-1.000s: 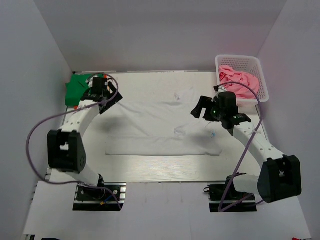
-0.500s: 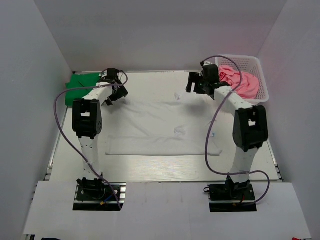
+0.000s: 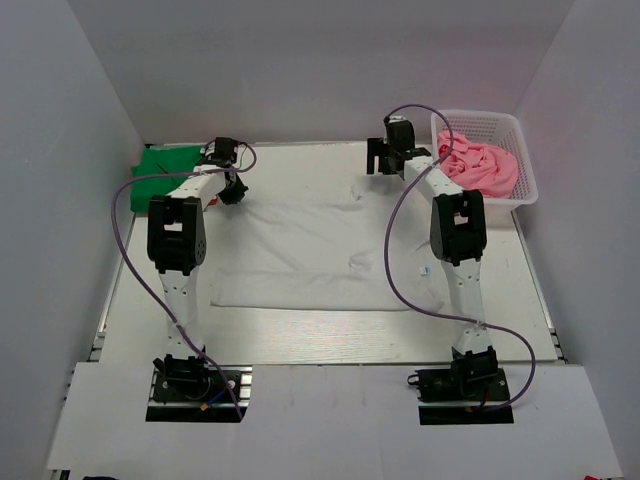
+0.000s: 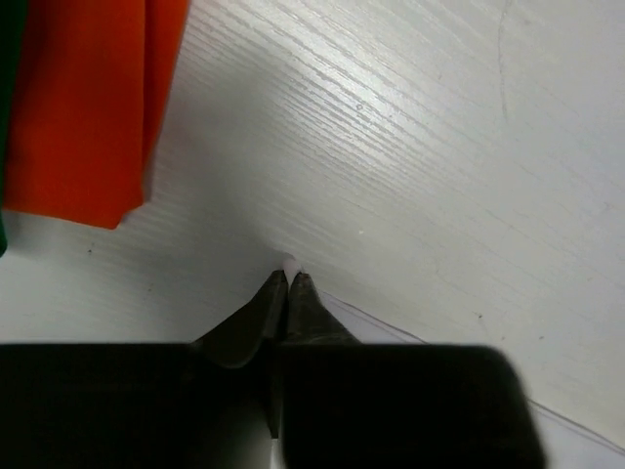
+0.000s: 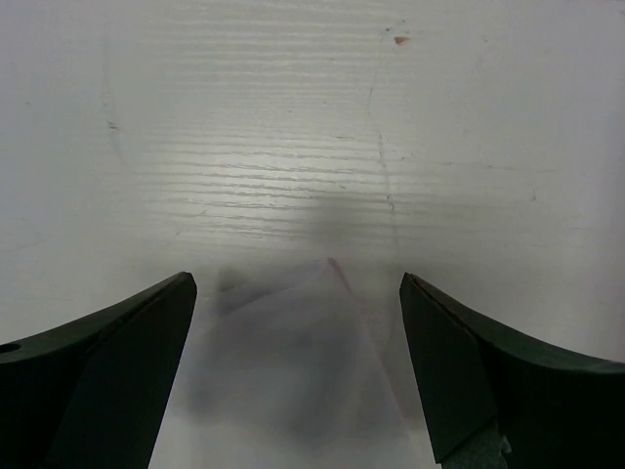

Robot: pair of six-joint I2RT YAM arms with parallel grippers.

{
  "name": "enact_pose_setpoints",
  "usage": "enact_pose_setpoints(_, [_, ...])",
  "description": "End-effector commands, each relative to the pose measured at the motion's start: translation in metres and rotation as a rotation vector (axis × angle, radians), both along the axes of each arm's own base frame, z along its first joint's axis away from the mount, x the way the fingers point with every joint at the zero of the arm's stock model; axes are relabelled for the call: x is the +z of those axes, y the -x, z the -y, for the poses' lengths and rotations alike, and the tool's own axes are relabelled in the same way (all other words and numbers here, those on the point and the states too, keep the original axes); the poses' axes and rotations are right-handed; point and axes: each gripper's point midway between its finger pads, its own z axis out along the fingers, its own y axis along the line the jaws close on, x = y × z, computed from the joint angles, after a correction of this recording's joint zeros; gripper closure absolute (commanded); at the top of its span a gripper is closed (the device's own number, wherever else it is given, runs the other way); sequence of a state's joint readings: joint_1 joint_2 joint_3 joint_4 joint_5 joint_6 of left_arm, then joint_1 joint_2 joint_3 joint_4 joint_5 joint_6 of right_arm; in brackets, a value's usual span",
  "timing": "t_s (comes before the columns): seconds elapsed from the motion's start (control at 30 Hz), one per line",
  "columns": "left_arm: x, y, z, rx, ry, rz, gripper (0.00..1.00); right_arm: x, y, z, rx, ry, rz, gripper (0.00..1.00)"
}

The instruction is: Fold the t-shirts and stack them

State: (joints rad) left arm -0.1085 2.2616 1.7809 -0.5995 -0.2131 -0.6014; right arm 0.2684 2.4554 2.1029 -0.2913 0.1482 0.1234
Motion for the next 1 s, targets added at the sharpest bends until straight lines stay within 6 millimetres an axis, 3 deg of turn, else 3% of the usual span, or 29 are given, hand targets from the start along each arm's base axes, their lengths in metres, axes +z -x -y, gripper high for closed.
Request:
enact_pose_setpoints(0.0, [0.002, -0.001, 0.002, -0.019, 0.014, -0.007, 0.94, 0.004, -0.018, 0.006, -0.013, 0.019, 0.052, 0.09])
enact_pose_setpoints(0.07, [-0.002, 0.006, 0.001, -0.018, 0.013, -0.024, 1.0, 0.001, -0.022, 0.003, -0.012, 0.0, 0.057, 0.09])
enact_pose_setpoints(0.17, [-0.003, 0.008, 0.001, -0.018, 0.013, -0.024, 1.0, -0.011, -0.02, -0.003, -0.01, -0.008, 0.036, 0.09])
enact_pose_setpoints(0.23, [0.002, 0.007, 0.001, -0.019, 0.014, -0.013, 1.0, -0.021, -0.017, -0.001, -0.009, -0.012, 0.007, 0.18])
enact_pose_setpoints(0.27, [-0.001, 0.01, 0.001, -0.018, 0.013, -0.022, 1.0, -0.024, -0.015, -0.004, -0.001, -0.011, 0.0, 0.35])
enact_pose_setpoints(0.37, [-0.001, 0.01, 0.002, -0.031, 0.016, -0.024, 1.0, -0.031, -0.01, -0.003, 0.005, 0.011, -0.023, 0.58])
enact_pose_setpoints(0.4, [0.002, 0.008, 0.002, -0.031, 0.017, -0.015, 1.0, -0.032, -0.008, -0.002, 0.003, 0.021, -0.032, 0.71])
enact_pose_setpoints(0.43, [0.006, 0.005, 0.002, -0.039, 0.013, -0.006, 1.0, -0.029, -0.006, -0.001, -0.001, 0.032, -0.031, 0.76])
enact_pose_setpoints(0.47, [0.005, 0.007, 0.002, -0.047, 0.007, -0.016, 1.0, -0.031, -0.003, -0.002, -0.001, 0.035, -0.04, 0.92])
enact_pose_setpoints(0.5, [0.008, 0.004, 0.002, -0.047, 0.008, -0.007, 1.0, -0.031, -0.003, 0.001, -0.006, 0.037, -0.039, 1.0])
enact_pose_setpoints(0.57, [0.013, 0.005, 0.0, -0.042, 0.0, -0.005, 1.0, -0.022, 0.001, 0.002, -0.006, 0.041, -0.029, 1.0])
enact_pose_setpoints(0.6, [0.013, 0.005, 0.0, -0.042, 0.0, -0.005, 1.0, -0.008, -0.002, -0.001, 0.005, 0.039, 0.009, 1.0])
enact_pose_setpoints(0.63, [0.018, 0.005, -0.001, -0.037, -0.006, 0.006, 1.0, -0.011, 0.002, -0.001, 0.027, 0.051, 0.0, 1.0])
enact_pose_setpoints(0.7, [0.031, 0.003, -0.003, -0.031, -0.013, 0.032, 1.0, 0.025, 0.003, -0.007, 0.045, 0.052, 0.063, 1.0])
enact_pose_setpoints(0.77, [0.032, 0.009, -0.004, -0.031, -0.014, 0.027, 1.0, 0.008, 0.023, -0.007, 0.065, 0.094, 0.047, 1.0])
enact_pose_setpoints(0.8, [0.042, 0.01, -0.004, -0.031, -0.012, 0.044, 1.0, 0.064, 0.022, -0.013, 0.069, 0.069, 0.167, 1.0])
enact_pose_setpoints(0.83, [0.04, 0.018, -0.001, -0.037, -0.021, 0.031, 1.0, 0.05, 0.035, -0.014, 0.081, 0.072, 0.16, 1.0])
enact_pose_setpoints(0.87, [0.043, 0.019, -0.003, -0.031, -0.031, 0.041, 1.0, 0.076, 0.043, -0.016, 0.084, 0.057, 0.207, 1.0])
enact_pose_setpoints(0.9, [0.045, 0.023, -0.005, -0.026, -0.039, 0.04, 1.0, 0.059, 0.07, -0.008, 0.093, 0.075, 0.159, 1.0])
enact_pose_setpoints(0.93, [0.051, 0.031, -0.003, -0.029, -0.047, 0.049, 1.0, 0.069, 0.071, -0.012, 0.085, 0.062, 0.21, 1.0])
enact_pose_setpoints(0.97, [0.054, 0.034, -0.004, -0.029, -0.045, 0.06, 1.0, 0.074, 0.094, -0.005, 0.074, 0.056, 0.206, 1.0])
